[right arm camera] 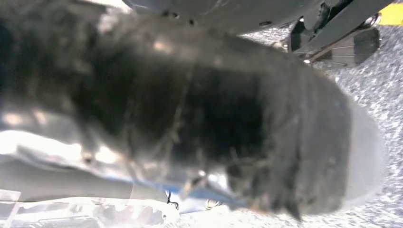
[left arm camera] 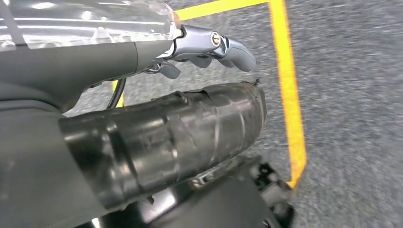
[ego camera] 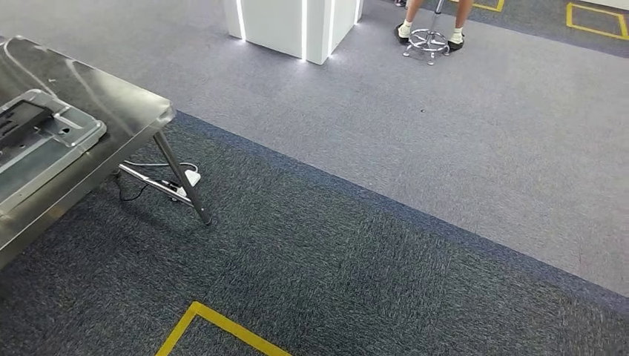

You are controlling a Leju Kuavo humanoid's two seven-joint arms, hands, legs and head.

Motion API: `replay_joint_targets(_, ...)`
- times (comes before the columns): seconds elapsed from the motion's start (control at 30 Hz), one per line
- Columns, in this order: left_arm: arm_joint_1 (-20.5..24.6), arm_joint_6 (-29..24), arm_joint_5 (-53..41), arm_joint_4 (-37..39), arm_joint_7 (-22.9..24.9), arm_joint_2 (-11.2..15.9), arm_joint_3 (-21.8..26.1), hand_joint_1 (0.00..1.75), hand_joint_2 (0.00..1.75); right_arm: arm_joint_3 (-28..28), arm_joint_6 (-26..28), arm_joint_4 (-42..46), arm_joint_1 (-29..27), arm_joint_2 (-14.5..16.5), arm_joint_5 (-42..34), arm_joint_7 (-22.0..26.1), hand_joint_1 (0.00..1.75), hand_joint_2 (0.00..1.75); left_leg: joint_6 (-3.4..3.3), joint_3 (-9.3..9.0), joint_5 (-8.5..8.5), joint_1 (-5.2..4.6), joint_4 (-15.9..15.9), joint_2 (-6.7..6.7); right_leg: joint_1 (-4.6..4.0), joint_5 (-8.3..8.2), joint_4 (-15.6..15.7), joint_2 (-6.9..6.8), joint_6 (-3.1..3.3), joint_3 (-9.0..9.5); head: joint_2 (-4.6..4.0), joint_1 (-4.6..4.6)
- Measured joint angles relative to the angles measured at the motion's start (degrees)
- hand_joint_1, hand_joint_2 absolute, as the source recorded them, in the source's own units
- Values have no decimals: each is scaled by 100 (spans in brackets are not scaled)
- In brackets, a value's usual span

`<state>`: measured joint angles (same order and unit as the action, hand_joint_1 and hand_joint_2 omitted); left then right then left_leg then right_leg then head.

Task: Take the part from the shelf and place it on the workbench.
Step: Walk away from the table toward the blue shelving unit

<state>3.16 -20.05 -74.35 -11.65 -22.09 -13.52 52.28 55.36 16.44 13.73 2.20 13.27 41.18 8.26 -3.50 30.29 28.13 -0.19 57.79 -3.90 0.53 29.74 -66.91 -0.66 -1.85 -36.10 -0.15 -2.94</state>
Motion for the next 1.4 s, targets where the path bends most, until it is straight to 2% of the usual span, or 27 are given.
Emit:
replay_joint_targets(0.07, 10, 3, 7, 0, -59, -17, 0, 0, 0, 0, -8, 0, 4, 1, -1, 42, 0, 0, 34, -26, 27, -24, 7, -104, -54, -228, 683, -190, 74, 351, 0, 2)
replay_joint_targets(0.1, 14, 3, 9, 0, -74, -22, -1, 0, 0, 0, -24, 0, 10, 1, -2, 64, 0, 0, 58, -34, 39, -30, 9, -153, -83, -254, 837, -242, 110, 417, 0, 3)
replay_joint_targets(0.2, 34, 3, 9, 0, -90, -38, -2, 0, 0, 2, -139, -1, -10, 3, -16, 183, 0, 0, 145, -68, 66, -24, 7, -234, -89, -275, 913, -125, 188, 416, 0, 4)
replay_joint_targets(0.27, 41, 1, 5, 0, -93, -44, -2, 0, 0, 2, -215, -2, -18, 5, -26, 273, 0, 0, 208, 0, 233, -12, 226, -16, -38, -324, 981, -27, 242, 448, 0, 11)
replay_joint_targets(0.33, 32, 1, 6, 0, -95, -46, -2, 0, 0, 2, -254, -2, -5, 7, -28, 327, 0, 0, 248, 296, 616, 12, 888, 264, -16, -349, 1002, 77, 275, 451, 0, 20)
replay_joint_targets(0.37, 23, 1, 11, 0, -93, -46, -2, 0, 0, 2, -263, -2, 1, 7, -28, 343, 0, 0, 260, 486, 795, 22, 1289, 320, -19, -352, 996, 137, 283, 440, 0, 22)
replay_joint_targets(0.4, 13, 1, 16, 0, -91, -45, -1, 0, 0, 2, -266, -2, 3, 7, -26, 351, 0, 0, 269, 628, 876, 29, 1576, 339, -20, -352, 987, 207, 283, 434, 0, 22)
replay_joint_targets(0.43, 7, 0, 21, 0, -90, -44, -1, 0, 0, 2, -268, -2, 1, 7, -23, 356, 0, 0, 275, 684, 837, 35, 1667, 344, -19, -351, 976, 278, 282, 431, 0, 22)
replay_joint_targets(0.47, 5, 0, 23, 0, -88, -42, 0, 0, 0, 2, -269, -2, -2, 7, -21, 359, 0, 0, 276, 633, 686, 43, 1528, 352, -17, -348, 963, 355, 277, 431, 0, 22)
replay_joint_targets(0.5, 8, 0, 22, 0, -86, -42, 0, 0, 0, 2, -270, -2, -2, 7, -18, 359, 0, 0, 275, 488, 461, 57, 1191, 387, -14, -342, 945, 431, 267, 432, 0, 22)
replay_joint_targets(0.57, 11, 1, 21, 1, -80, -43, -1, 0, 0, 2, -271, -2, 3, 6, -9, 359, 0, 0, 270, 151, 136, 85, 429, 615, -11, -315, 882, 571, 220, 410, 0, 22)
replay_joint_targets(0.63, 11, 1, 21, 1, -70, -47, -1, 0, 0, 2, -271, -2, 10, 4, 0, 358, 0, 0, 246, 20, 66, 88, 117, 776, -10, -304, 831, 681, 151, 362, 0, 20)
replay_joint_targets(0.7, 19, 1, 22, 0, -59, -49, -1, 0, 0, 2, -271, -2, -2, 3, 10, 356, 0, 0, 187, 22, 47, 67, 106, 698, 4, -324, 834, 771, 80, 325, 0, 19)
replay_joint_targets(0.73, 23, 1, 22, 0, -53, -49, 0, 0, 0, 2, -270, -2, -11, 1, 15, 355, 0, 0, 145, 14, 28, 65, 87, 635, 12, -321, 823, 743, 51, 315, 0, 20)
replay_joint_targets(0.8, 29, 1, 22, 0, -43, -57, 0, 0, 0, 2, -269, -2, -17, -3, 23, 349, 0, 0, 72, 3, -8, 76, 34, 509, 1, -208, 662, 466, 5, 247, 0, 13)
replay_joint_targets(0.87, 24, 1, 21, 0, -34, -66, 0, 0, 0, 2, -271, -2, -7, -4, 38, 344, 0, 0, 37, 3, -13, 67, 16, 362, -12, 137, 58, 166, -27, -36, 0, 6)
replay_joint_targets(0.93, 11, 1, 21, 0, -22, -66, 1, 0, 0, 2, -286, -2, 2, -5, 54, 343, 0, 0, 20, 13, -2, 52, 19, 188, -1, 412, -627, 114, -43, -368, 0, 8)
replay_joint_targets(0.97, 8, 1, 22, 0, -16, -66, 1, 0, 0, 2, -297, -2, 0, -7, 60, 343, 0, 0, 17, 10, 7, 44, 20, 111, 2, 392, -726, 107, -39, -411, 0, 8)
replay_joint_targets(1.0, 10, 1, 22, 0, -15, -66, 1, 0, 0, 2, -309, -2, -5, -9, 66, 343, 0, 0, 16, 0, 17, 36, 21, 46, 2, 269, -603, 93, -25, -341, 0, 9)
replay_joint_targets(1.03, 13, 1, 23, 0, -14, -66, 1, 0, 0, 2, -320, -2, -10, -13, 72, 343, 0, 0, 20, -19, 31, 28, 20, -16, -9, 74, -277, 44, 6, -164, 0, 8)
replay_joint_targets(1.1, 17, 1, 25, 0, -14, -68, 1, 0, 0, 2, -338, -2, -5, -22, 81, 343, 0, 0, 48, -59, 66, 5, 21, -124, -80, -213, 483, -232, 107, 227, 0, 9)
replay_joint_targets(1.17, 21, -1, 28, 0, -15, -70, 1, 0, 0, 2, -348, -2, 12, -28, 90, 343, 0, 0, 101, -85, 98, -18, 21, -231, -151, -268, 824, -407, 192, 376, 0, 11)
replay_joint_targets(1.23, 30, -2, 33, 0, -16, -74, 1, 0, 0, 2, -346, -3, 9, -30, 96, 343, 0, 0, 159, -119, 122, -36, -1, -357, -147, -282, 868, -288, 248, 382, 0, 14)
replay_joint_targets(1.27, 36, -2, 35, 0, -16, -76, 1, 0, 0, 2, -345, -3, 2, -30, 97, 343, 0, 0, 192, -136, 154, -36, 17, -327, -127, -303, 911, -220, 273, 403, 0, 14)
replay_joint_targets(1.3, 39, -3, 38, 0, -16, -78, 1, 0, 0, 2, -343, -4, -2, -30, 98, 341, 0, 0, 224, -111, 235, -28, 118, -215, -101, -331, 954, -154, 303, 427, 0, 21)
replay_joint_targets(1.33, 37, -3, 40, 0, -15, -77, 1, 0, 0, 2, -342, -4, 1, -30, 98, 336, 0, 0, 255, -24, 372, -15, 335, -52, -74, -358, 990, -89, 326, 449, 0, 26)
replay_joint_targets(1.4, 22, -2, 44, 0, -9, -77, 3, 0, 0, 2, -339, -4, 14, -31, 98, 327, 0, 0, 292, 320, 719, 29, 1066, 260, -66, -372, 994, 46, 348, 448, 0, 37)
